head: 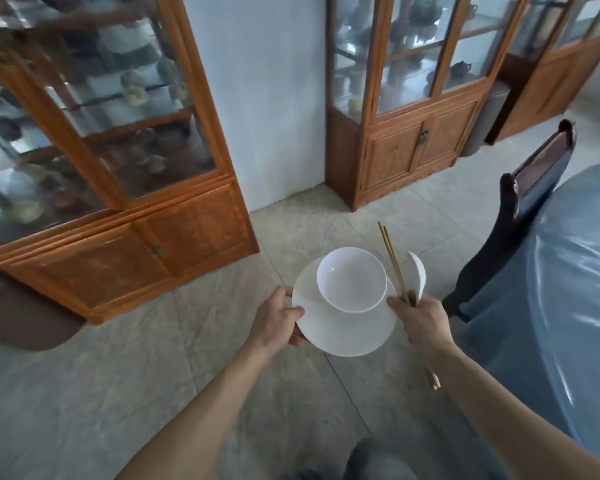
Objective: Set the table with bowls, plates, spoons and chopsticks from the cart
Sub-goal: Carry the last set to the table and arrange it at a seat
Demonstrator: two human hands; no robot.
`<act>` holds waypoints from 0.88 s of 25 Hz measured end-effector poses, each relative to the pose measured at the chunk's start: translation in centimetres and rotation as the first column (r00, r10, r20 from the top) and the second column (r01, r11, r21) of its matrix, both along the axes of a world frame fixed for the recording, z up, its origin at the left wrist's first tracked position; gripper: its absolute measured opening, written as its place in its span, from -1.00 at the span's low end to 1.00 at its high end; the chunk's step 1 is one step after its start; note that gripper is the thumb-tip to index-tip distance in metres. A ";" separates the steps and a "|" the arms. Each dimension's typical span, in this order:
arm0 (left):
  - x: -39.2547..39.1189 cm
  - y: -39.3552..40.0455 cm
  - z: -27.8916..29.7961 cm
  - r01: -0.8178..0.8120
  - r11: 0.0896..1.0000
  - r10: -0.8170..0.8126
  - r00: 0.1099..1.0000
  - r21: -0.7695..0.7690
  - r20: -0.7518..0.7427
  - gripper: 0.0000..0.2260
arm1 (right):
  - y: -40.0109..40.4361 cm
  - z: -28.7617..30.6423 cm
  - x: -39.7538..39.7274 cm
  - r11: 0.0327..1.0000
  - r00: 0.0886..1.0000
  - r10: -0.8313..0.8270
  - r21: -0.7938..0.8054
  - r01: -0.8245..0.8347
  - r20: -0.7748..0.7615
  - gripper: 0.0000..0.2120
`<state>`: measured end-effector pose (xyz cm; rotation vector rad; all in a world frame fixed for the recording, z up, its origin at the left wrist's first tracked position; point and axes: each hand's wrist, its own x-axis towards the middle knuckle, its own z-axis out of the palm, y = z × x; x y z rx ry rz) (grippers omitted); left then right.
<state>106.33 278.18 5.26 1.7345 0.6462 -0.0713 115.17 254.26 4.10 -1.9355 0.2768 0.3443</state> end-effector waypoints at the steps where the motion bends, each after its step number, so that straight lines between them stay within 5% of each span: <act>1: 1.7 0.5 0.2 0.015 1.000 -0.015 1.000 0.003 0.002 -0.81 | 0.4 0.1 1.3 1.000 1.000 -0.018 0.000 0.018 -0.001 -0.72; 22: 46.1 -5.1 2.9 0.251 0.968 -0.251 0.968 -0.006 0.030 -0.80 | -6.4 2.7 40.1 0.973 0.975 -0.218 0.086 0.214 0.034 -0.71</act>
